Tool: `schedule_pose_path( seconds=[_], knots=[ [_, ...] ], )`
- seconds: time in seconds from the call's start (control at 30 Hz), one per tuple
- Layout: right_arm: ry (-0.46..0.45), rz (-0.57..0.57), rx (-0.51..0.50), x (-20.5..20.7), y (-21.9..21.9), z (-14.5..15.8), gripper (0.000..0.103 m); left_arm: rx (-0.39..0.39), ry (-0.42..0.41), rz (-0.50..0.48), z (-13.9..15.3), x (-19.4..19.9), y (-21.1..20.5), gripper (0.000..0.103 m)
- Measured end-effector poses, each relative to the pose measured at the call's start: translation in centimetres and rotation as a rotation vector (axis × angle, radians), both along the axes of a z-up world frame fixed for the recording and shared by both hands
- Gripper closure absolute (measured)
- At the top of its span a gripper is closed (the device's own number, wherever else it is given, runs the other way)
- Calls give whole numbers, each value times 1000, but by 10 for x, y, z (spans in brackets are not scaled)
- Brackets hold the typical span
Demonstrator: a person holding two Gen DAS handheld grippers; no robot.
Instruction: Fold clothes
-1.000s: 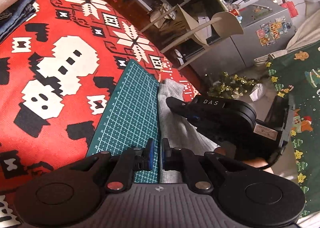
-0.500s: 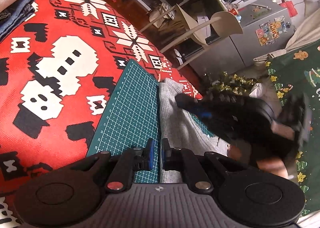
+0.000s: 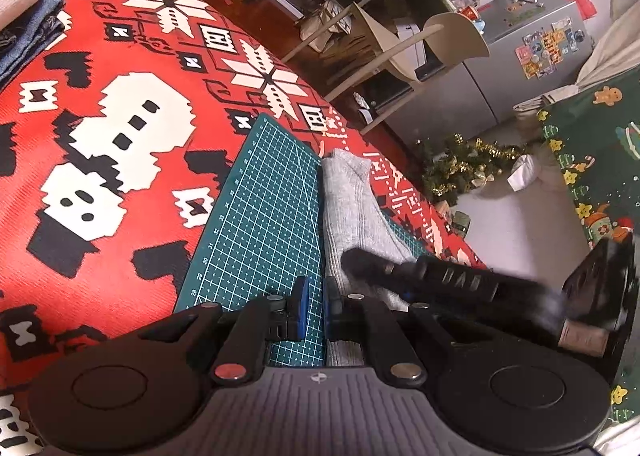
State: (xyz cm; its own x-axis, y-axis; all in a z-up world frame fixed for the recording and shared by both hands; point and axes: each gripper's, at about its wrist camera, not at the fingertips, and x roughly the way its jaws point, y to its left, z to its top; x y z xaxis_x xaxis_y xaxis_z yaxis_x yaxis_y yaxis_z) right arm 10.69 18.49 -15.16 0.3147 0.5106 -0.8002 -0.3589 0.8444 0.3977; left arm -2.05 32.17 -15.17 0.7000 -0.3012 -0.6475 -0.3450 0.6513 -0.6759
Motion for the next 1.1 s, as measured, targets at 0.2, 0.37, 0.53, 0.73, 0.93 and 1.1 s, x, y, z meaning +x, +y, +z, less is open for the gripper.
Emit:
schedule_pose_path(
  seconds=[0.2,0.37,0.53,0.73,0.93,1.1],
  knots=[
    [11,-16,-9,-17,-15,0,96,16,-11,-18,5,0,-5,97],
    [5,-12,-21,-31,-22,7,94,23,-9,-33,5,1,-8,97],
    [28,-14,-46,-42,-30,7,93,35,-7,-48,6,2,-13,97],
    [77,-28,-39,-58,-51,4,95,38,-6,-66,6,3,-17,97],
    [107,-59,24,-80,-79,3,93,25,-12,-85,8,3,-20,97],
    [90,-98,26,-93,-101,6,93,40,-23,-156,11,5,-35,97]
  ],
)
